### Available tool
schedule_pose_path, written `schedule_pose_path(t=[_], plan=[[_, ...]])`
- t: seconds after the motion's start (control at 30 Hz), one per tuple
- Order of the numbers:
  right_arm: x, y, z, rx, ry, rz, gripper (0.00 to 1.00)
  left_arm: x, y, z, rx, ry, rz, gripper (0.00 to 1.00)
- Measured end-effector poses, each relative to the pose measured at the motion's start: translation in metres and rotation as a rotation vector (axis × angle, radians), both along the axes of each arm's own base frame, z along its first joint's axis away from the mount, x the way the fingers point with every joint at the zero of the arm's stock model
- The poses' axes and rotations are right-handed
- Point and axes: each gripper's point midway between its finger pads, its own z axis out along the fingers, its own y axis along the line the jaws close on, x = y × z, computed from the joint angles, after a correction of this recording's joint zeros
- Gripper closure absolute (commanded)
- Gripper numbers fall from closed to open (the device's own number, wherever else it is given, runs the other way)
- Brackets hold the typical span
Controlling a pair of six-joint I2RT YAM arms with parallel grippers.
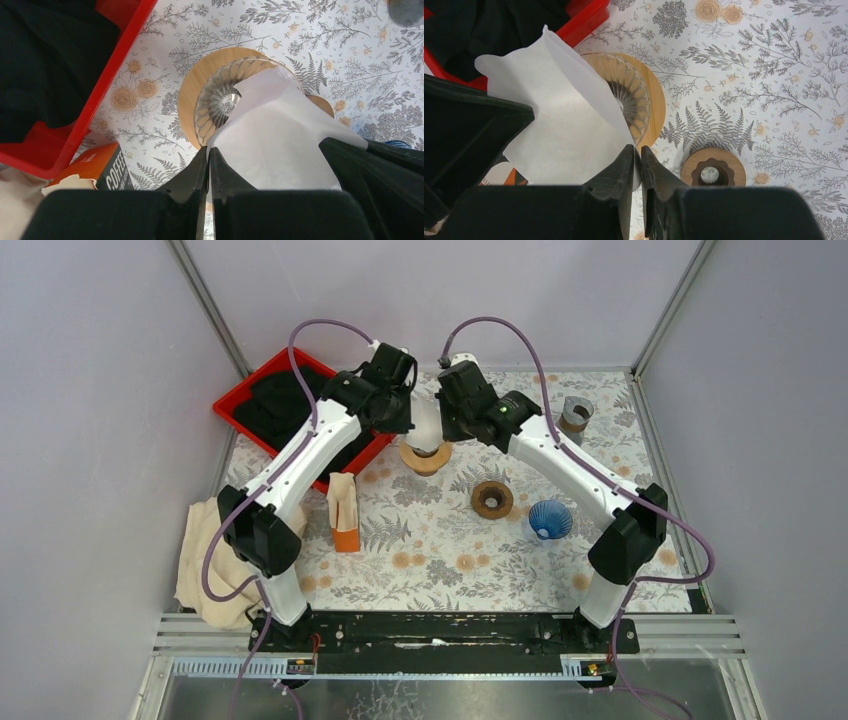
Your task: Place the coffee filter in the dripper
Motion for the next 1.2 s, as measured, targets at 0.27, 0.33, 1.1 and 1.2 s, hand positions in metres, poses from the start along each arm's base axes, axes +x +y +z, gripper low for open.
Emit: schedule_pose_path(t=[0.27,0.33,1.1,1.2], plan=[[0.010,0.001,0.001,0.003,-0.003,0.000,0.76,0.008,-0.002,-0.006,0.001,0.020,-0.009,0.83],[0.013,0.003,-0.001,0.001,0.003,0.005,0.74,0.009,-0.003,-0.007,0.004,0.026,-0.012,0.82],[0.033,-0.015,-0.008,-0.036,0.015,-0.011,0.56,0.022,0.014,-0.014,0.036,0.052,0.001,0.56],[0.037,-0.020,-0.008,-0.036,0.015,-0.021,0.55,0.024,0.018,-0.015,0.039,0.054,0.007,0.56]])
